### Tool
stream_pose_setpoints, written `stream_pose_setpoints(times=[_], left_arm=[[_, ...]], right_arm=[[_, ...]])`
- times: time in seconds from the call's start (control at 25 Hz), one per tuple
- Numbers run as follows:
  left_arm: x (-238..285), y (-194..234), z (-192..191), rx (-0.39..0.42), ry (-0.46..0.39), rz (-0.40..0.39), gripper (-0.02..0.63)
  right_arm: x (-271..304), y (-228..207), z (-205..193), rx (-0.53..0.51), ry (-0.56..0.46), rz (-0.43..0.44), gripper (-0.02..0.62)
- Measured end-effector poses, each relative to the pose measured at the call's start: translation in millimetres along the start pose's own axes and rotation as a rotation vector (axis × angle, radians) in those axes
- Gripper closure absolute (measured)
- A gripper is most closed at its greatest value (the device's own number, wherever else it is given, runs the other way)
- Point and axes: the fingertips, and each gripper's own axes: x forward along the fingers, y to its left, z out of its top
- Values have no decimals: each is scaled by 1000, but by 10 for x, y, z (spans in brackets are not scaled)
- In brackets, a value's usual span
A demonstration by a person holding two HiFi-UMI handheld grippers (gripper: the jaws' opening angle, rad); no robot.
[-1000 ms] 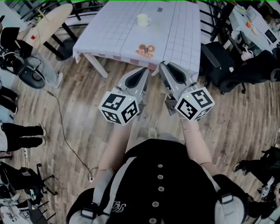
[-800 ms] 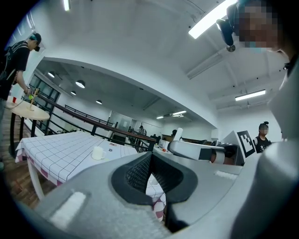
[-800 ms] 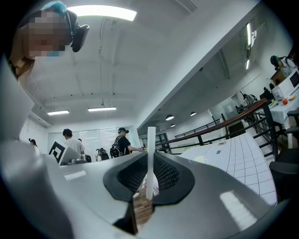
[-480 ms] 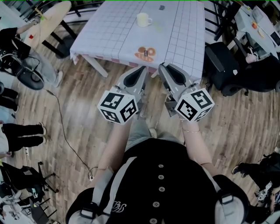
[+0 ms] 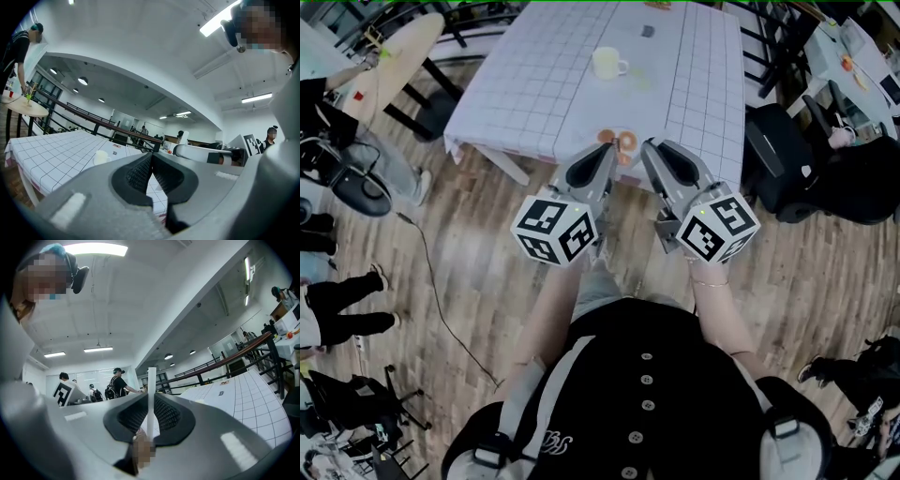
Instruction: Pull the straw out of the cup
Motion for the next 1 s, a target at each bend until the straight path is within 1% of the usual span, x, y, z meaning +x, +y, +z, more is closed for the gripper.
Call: stream_pose_setpoints(times=[0.12,0.24,0.36,0.56,1.0], left_arm=[[55,118,-98,19,-21,11,607],[-115,242,-133,18,-21,-3,607],[-107,520,32,28,-19,-23,607],[211,973,297,31,-22,-39,607],[589,1600,503,33,-17,-101,607]], right_arm=[[92,-101,-125,-16,-11,21,563],[165,43,-244,-24,-14,4,563],[453,95,-203,-35,-31,-17,563],[977,-128,-66,-50,-37,-33,563],[1673,-399,-48,-68,-60,-87,563]])
